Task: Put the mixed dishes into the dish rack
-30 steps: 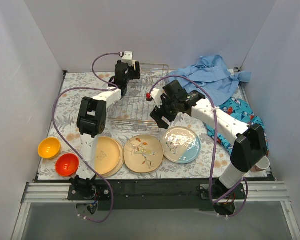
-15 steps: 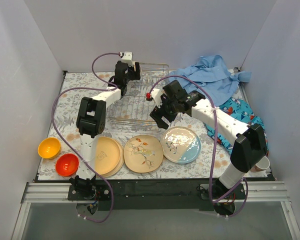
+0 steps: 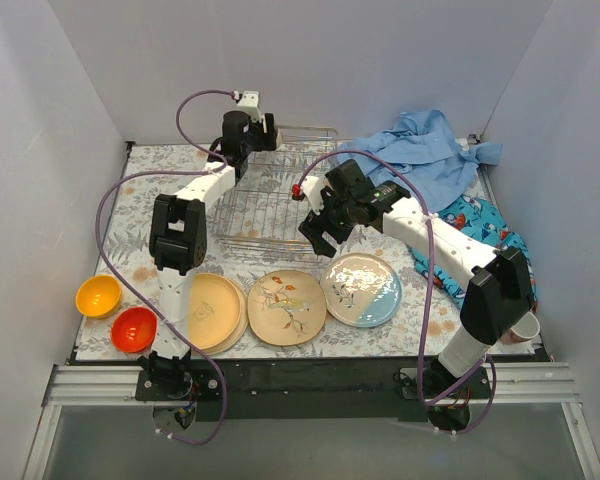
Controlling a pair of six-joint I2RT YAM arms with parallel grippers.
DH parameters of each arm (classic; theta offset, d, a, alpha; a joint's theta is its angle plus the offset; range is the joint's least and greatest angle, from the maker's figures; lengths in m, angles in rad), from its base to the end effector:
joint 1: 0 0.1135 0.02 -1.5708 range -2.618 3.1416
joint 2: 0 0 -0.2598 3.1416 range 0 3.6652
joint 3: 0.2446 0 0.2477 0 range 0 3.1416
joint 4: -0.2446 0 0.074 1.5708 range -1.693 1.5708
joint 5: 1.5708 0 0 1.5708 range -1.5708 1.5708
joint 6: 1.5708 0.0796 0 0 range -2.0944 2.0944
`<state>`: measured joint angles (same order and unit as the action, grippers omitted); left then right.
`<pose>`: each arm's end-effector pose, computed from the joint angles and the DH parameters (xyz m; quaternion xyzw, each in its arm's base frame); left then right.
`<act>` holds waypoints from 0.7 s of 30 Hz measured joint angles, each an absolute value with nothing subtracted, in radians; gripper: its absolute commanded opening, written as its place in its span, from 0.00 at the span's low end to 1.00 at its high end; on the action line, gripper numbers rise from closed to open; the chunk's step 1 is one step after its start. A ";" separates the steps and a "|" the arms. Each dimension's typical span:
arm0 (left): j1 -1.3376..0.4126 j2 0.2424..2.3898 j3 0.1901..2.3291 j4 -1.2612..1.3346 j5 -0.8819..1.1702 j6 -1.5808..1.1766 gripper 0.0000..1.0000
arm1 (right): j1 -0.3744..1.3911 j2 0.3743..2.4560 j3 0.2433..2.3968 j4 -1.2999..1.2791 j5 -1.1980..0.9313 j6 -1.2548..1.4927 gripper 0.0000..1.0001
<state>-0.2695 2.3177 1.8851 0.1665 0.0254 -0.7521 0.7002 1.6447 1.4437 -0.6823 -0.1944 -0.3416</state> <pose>0.5662 -0.1585 0.2175 -0.1824 0.7734 -0.3056 0.5246 0.2831 0.2587 0.2658 -0.4947 0.7965 0.1497 0.3138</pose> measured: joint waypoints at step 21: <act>-0.257 2.415 2.139 0.004 0.090 -0.737 0.09 | 0.686 1.645 1.443 -0.679 -0.195 -0.338 0.89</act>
